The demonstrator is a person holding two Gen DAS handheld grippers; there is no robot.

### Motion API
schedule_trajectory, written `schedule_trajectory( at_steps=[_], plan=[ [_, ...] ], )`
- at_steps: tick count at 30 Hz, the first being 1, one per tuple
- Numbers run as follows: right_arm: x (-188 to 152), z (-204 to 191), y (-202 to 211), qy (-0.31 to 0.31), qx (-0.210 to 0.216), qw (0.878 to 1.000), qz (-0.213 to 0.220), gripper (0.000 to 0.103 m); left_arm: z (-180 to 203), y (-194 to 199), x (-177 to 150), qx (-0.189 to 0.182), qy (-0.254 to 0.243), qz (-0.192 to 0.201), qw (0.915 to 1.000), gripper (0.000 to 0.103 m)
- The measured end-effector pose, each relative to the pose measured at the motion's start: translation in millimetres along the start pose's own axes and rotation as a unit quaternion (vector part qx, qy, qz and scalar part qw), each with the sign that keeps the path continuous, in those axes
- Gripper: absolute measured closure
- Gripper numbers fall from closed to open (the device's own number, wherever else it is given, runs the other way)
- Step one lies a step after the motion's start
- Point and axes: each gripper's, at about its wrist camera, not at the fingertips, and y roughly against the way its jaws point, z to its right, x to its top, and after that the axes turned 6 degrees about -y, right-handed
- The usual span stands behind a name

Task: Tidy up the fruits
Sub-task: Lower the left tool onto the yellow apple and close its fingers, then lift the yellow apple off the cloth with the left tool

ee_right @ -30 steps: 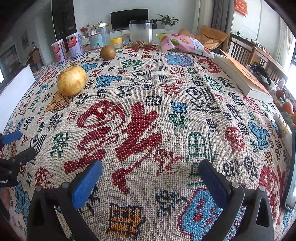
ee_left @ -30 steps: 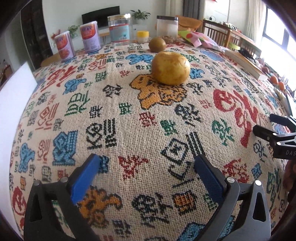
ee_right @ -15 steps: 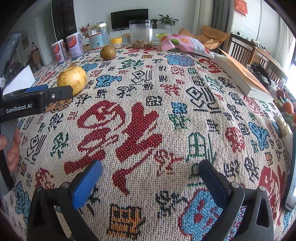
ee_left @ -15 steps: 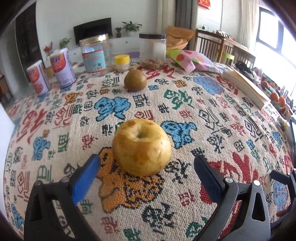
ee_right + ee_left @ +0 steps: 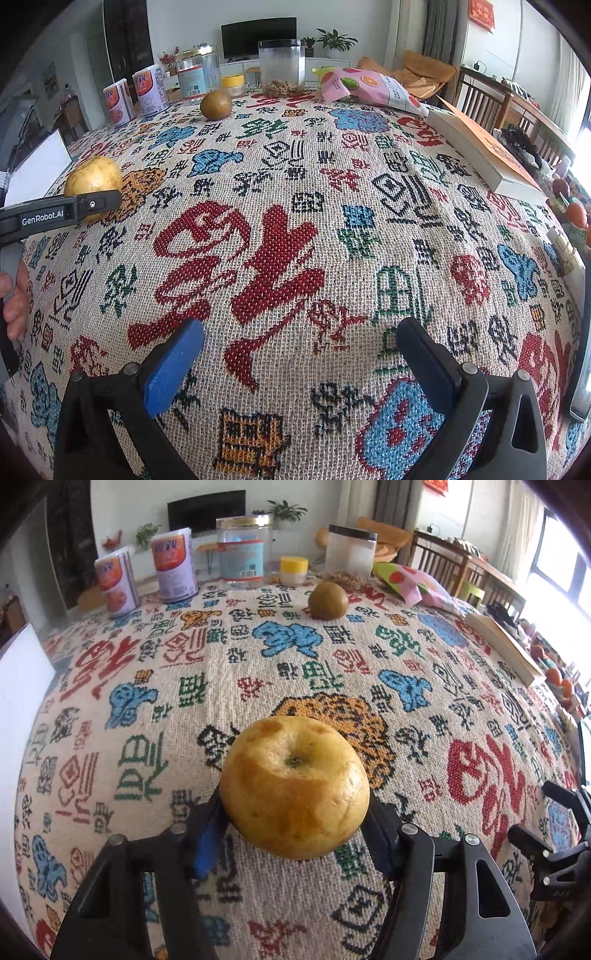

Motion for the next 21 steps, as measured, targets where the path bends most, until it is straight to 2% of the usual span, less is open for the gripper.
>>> schedule_trajectory(
  at_steps=[7,9,11,12,13,21],
  plan=[
    [0,-1,0,0.0,0.0,1.0,0.0,0.0,-46,24,-48,0.038,0.023,-0.004,0.999,0.036],
    [0,-1,0,0.0,0.0,1.0,0.0,0.0,-54,25,-53,0.027,0.035,0.01,0.999,0.034],
    [0,0,0,0.0,0.0,1.0,0.0,0.0,-53,23,-54,0.042,0.026,0.012,0.9987,0.026],
    [1,0,0,0.0,0.0,1.0,0.0,0.0,-51,20,-55,0.054,0.019,0.007,0.9983,0.016],
    [0,-1,0,0.0,0.0,1.0,0.0,0.0,-50,19,-56,0.06,0.02,0.01,0.9979,0.011],
    [1,-1,0,-0.002,0.0,1.0,-0.001,0.0,-56,16,-58,0.062,0.036,0.002,0.9974,0.001]
  ],
)
